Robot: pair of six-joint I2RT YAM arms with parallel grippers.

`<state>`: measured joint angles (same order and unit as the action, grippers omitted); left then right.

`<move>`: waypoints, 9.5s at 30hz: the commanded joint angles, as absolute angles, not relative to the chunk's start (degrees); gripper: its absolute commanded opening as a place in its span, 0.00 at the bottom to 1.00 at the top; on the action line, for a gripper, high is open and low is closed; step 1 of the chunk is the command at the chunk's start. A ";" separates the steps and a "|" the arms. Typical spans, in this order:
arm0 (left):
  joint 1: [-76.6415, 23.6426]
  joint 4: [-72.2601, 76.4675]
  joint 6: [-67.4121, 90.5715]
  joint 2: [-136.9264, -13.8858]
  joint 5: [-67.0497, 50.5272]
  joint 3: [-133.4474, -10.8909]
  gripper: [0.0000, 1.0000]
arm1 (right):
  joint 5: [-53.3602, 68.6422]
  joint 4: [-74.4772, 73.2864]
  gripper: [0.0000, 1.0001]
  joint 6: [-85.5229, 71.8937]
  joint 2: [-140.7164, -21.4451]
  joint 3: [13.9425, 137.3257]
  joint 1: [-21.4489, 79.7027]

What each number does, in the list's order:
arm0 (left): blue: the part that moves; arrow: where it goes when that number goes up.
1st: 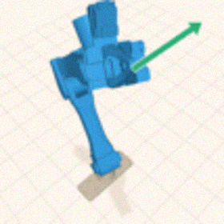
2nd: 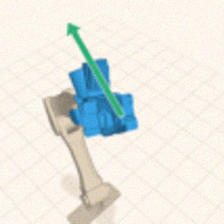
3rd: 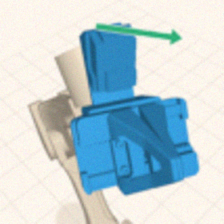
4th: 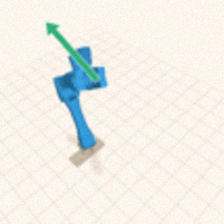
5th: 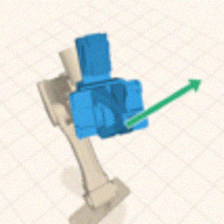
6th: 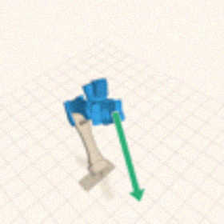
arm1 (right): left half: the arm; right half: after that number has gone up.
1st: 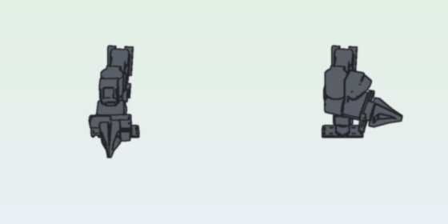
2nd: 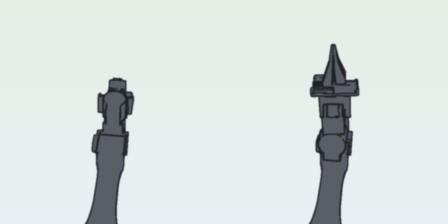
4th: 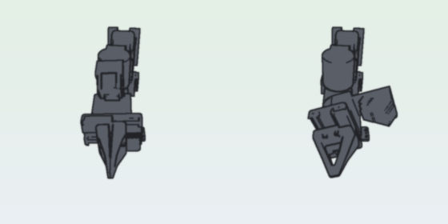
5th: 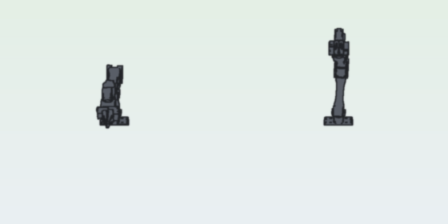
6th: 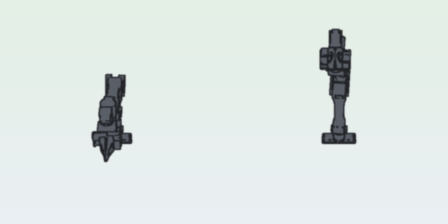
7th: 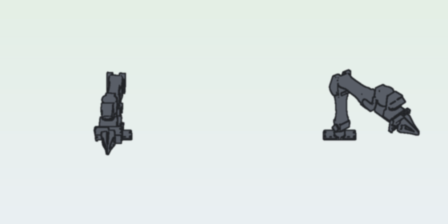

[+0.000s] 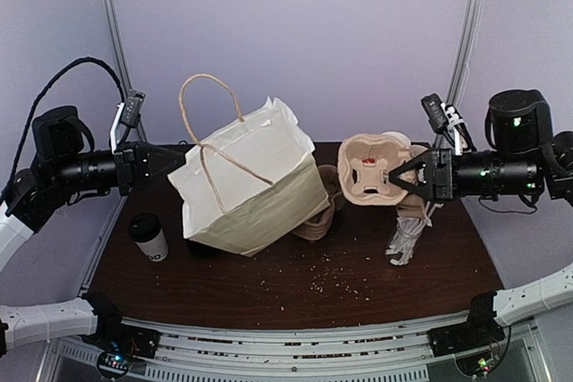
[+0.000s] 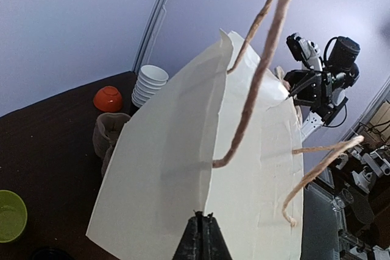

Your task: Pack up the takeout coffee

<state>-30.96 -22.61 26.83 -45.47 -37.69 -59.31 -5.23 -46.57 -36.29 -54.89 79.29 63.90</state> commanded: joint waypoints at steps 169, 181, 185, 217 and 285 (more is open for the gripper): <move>-54.32 -21.54 36.86 -62.32 -17.33 -59.75 0.00 | -13.48 -61.40 0.36 -26.90 -100.35 105.64 74.50; -54.34 -20.65 36.38 -63.19 -17.83 -58.83 0.00 | -7.17 -48.87 0.38 -30.14 -93.12 91.20 69.36; -54.32 -19.71 36.14 -63.35 -18.55 -58.20 0.00 | -5.36 -47.43 0.39 -30.24 -93.55 89.42 68.92; -54.32 -17.76 31.19 -63.55 -21.20 -57.11 0.00 | 0.75 -59.77 0.72 -25.98 -86.22 98.26 67.18; -68.89 -38.55 0.64 -82.53 12.99 -88.43 0.00 | -3.35 -53.02 0.69 -25.05 -71.10 92.07 70.66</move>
<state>-65.01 -39.72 3.77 -85.76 2.87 -86.83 2.24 -54.48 -24.40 -74.17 89.62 70.39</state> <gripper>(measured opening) 0.006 0.696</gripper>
